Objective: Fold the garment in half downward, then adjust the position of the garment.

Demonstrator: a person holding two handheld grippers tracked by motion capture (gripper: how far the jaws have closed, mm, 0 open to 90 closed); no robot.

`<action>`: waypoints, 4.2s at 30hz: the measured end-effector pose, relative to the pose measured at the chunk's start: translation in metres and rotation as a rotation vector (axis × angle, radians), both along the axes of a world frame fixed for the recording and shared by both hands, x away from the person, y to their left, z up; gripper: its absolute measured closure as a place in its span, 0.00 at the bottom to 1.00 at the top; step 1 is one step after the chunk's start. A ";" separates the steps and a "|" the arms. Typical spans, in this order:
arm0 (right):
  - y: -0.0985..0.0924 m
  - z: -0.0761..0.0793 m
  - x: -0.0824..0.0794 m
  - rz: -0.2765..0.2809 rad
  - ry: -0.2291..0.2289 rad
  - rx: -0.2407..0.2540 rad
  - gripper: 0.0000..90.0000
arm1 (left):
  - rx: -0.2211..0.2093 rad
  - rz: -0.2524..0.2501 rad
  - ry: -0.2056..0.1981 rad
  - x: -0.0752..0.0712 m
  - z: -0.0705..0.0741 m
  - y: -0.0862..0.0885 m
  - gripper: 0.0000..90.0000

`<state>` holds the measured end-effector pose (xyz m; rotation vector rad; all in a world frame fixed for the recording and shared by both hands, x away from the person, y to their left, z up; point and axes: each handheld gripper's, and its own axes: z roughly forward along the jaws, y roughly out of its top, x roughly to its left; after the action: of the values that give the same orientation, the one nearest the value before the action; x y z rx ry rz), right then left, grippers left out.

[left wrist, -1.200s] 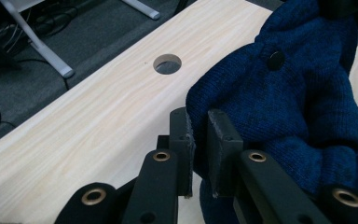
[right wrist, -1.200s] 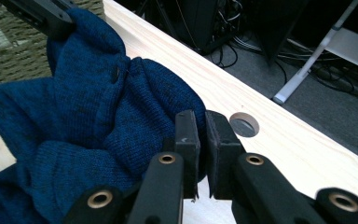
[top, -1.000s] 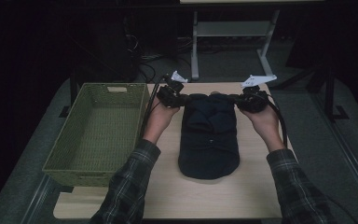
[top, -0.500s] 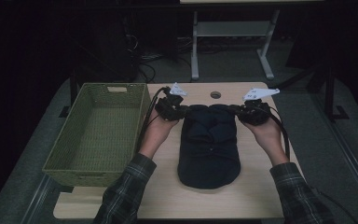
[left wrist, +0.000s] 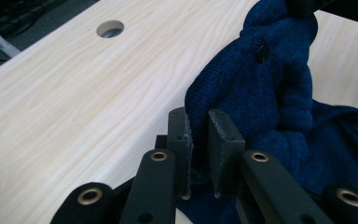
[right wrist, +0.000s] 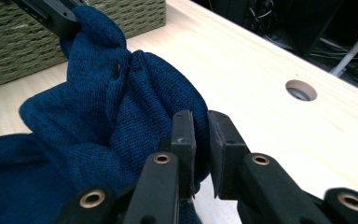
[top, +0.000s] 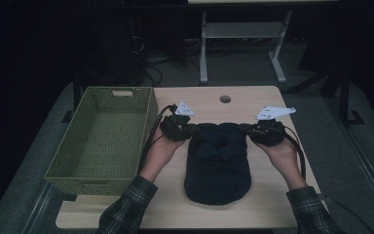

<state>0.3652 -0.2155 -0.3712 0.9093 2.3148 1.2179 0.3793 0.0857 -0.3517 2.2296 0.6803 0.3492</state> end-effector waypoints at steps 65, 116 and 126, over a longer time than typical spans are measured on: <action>0.004 -0.074 -0.128 0.201 0.184 -0.017 0.80 | 0.087 -0.187 0.254 -0.103 -0.074 0.013 0.87; -0.003 -0.070 -0.114 0.219 0.195 0.049 0.96 | 0.039 -0.049 0.192 -0.018 -0.057 -0.013 0.90; 0.011 -0.091 -0.118 0.245 0.253 0.030 1.00 | 0.105 -0.053 0.253 0.003 -0.089 -0.035 0.99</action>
<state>0.2476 -0.2041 -0.4621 0.8509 2.6805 1.3006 0.3825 0.0503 -0.4402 2.4116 0.7484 0.0772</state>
